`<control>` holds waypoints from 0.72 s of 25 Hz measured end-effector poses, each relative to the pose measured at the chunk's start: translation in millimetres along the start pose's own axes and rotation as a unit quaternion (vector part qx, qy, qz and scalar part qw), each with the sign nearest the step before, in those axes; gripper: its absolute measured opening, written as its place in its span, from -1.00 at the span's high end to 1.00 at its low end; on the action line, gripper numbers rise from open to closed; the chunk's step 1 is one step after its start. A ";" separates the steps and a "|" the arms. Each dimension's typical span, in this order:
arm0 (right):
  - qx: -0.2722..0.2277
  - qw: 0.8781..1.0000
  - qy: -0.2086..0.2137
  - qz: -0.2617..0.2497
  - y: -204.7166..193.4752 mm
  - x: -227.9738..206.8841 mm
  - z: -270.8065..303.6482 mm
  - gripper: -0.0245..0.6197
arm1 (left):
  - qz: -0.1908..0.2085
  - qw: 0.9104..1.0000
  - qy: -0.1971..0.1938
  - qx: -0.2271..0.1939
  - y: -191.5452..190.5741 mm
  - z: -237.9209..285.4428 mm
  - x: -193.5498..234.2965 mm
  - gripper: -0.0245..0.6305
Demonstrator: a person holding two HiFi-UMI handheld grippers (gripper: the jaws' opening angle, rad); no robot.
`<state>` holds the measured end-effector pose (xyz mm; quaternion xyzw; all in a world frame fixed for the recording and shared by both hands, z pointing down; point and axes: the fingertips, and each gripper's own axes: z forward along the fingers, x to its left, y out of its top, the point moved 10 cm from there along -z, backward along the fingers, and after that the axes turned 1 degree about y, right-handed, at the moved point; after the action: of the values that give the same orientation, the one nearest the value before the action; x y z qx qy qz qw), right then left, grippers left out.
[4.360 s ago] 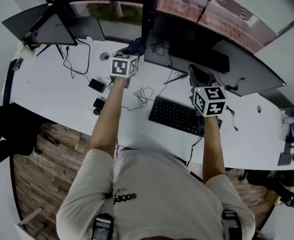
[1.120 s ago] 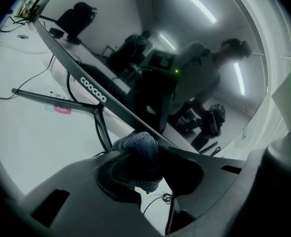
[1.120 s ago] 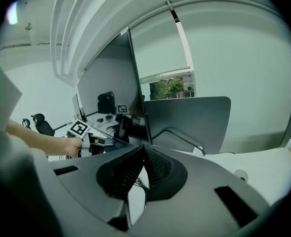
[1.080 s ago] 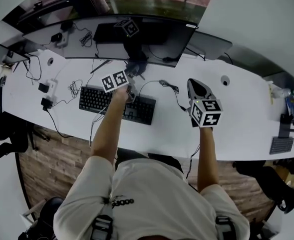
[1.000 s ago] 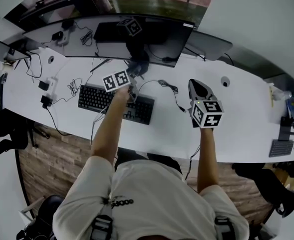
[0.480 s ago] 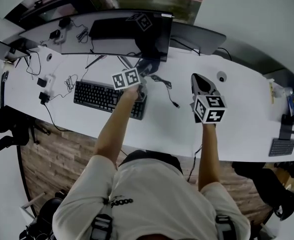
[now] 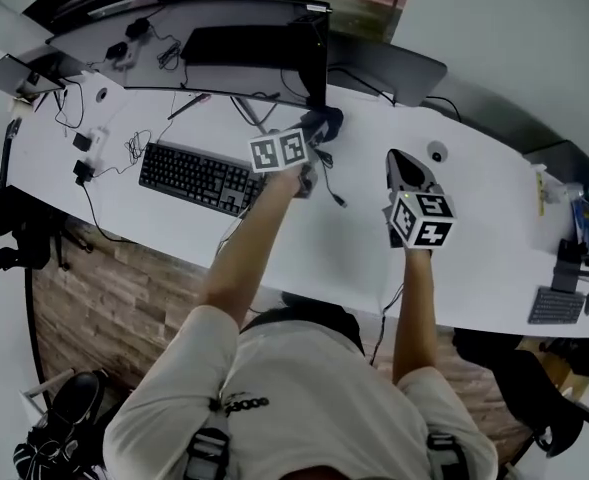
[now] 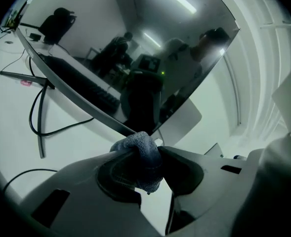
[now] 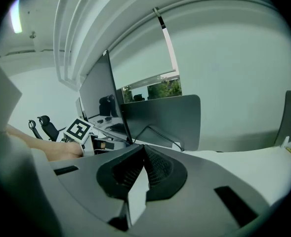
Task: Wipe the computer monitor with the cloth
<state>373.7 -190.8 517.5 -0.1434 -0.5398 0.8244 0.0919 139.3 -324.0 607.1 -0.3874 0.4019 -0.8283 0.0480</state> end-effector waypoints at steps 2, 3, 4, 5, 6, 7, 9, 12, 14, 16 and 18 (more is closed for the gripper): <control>-0.002 1.000 0.004 -0.005 3.4 -2.2 -13.5 0.93 | 0.001 1.000 0.000 -0.009 -1.5 -0.8 -14.8 0.56; -0.003 1.000 0.005 -0.011 6.3 -4.1 -19.8 0.93 | 0.004 1.000 0.000 -0.016 -0.2 -1.3 -22.0 0.56; -0.004 1.000 0.006 -0.019 9.6 -6.6 -26.0 0.93 | 0.007 1.000 0.000 -0.026 2.3 -1.7 -28.9 0.56; -0.005 1.000 0.006 -0.025 12.8 -9.3 -32.7 0.93 | 0.009 0.999 0.001 -0.037 5.3 -2.4 -35.5 0.56; -0.006 1.000 0.007 -0.030 15.6 -12.1 -39.9 0.93 | 0.009 0.999 0.002 -0.049 8.5 -3.6 -41.7 0.56; -0.007 0.999 0.007 -0.035 18.1 -15.1 -47.2 0.93 | 0.008 0.998 0.004 -0.058 11.3 -5.4 -47.2 0.56; -0.007 0.999 0.008 -0.044 22.6 -21.3 -59.0 0.93 | 0.006 0.997 0.011 -0.072 16.2 -9.9 -55.4 0.56; -0.008 0.999 0.009 -0.047 28.8 -28.5 -65.9 0.93 | 0.008 0.995 0.016 -0.094 24.9 -16.6 -63.5 0.56; -0.002 0.999 0.012 -0.051 31.2 -29.0 -71.1 0.93 | 0.011 0.994 0.016 -0.108 29.3 -21.9 -69.7 0.56; 0.003 0.998 0.016 -0.061 34.9 -29.0 -77.2 0.93 | 0.016 0.993 0.018 -0.118 33.7 -26.5 -76.1 0.56; 0.001 0.997 0.018 -0.070 40.1 -31.4 -81.9 0.93 | 0.023 0.991 0.028 -0.126 38.6 -30.2 -81.7 0.56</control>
<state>430.9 -145.7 454.3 -0.1202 -0.5457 0.8139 0.1591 166.7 -299.0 519.3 -0.3582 0.5128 -0.7802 0.0066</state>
